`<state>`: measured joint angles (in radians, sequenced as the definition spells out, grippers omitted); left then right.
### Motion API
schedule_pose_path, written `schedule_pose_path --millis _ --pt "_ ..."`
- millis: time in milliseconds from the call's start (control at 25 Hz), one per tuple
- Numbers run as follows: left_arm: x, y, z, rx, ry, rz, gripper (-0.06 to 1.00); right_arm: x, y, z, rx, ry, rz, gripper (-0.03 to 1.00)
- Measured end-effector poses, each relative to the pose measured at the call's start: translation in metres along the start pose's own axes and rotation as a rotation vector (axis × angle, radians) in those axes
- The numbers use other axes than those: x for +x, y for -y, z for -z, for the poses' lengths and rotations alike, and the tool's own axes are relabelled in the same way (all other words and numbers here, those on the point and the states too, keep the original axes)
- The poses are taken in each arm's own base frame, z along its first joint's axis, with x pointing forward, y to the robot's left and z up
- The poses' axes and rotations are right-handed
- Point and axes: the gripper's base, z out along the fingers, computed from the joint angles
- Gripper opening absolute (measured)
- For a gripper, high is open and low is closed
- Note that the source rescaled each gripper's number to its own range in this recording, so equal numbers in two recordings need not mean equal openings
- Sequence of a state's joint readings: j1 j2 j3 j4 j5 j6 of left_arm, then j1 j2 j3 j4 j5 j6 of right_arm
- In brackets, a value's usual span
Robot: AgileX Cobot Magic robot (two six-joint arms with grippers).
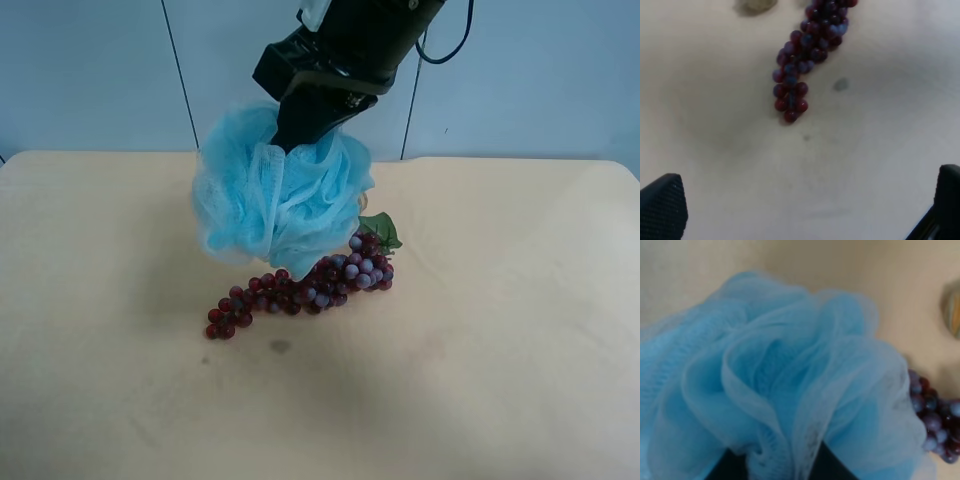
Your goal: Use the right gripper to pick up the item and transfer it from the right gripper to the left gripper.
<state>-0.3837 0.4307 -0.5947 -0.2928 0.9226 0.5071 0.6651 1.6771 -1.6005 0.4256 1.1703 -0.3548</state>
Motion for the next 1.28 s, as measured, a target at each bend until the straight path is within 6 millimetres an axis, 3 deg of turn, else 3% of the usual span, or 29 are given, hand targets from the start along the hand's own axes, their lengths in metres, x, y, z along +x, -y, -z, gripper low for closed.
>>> schedule_pose_path --millis 440,840,1280 --pt "-0.031 0.004 -0.043 0.155 -0.003 -0.137 1.0 -0.004 -0.009 0.0 -0.104 0.044 0.059 0.01" --pt "-0.073 -0.002 -0.083 0.139 0.038 -0.166 1.0 -0.006 -0.015 0.0 -0.169 0.067 0.034 0.01" --pt "-0.086 -0.003 -0.099 0.157 0.061 -0.188 1.0 -0.013 -0.017 0.001 -0.197 0.137 0.004 0.01"
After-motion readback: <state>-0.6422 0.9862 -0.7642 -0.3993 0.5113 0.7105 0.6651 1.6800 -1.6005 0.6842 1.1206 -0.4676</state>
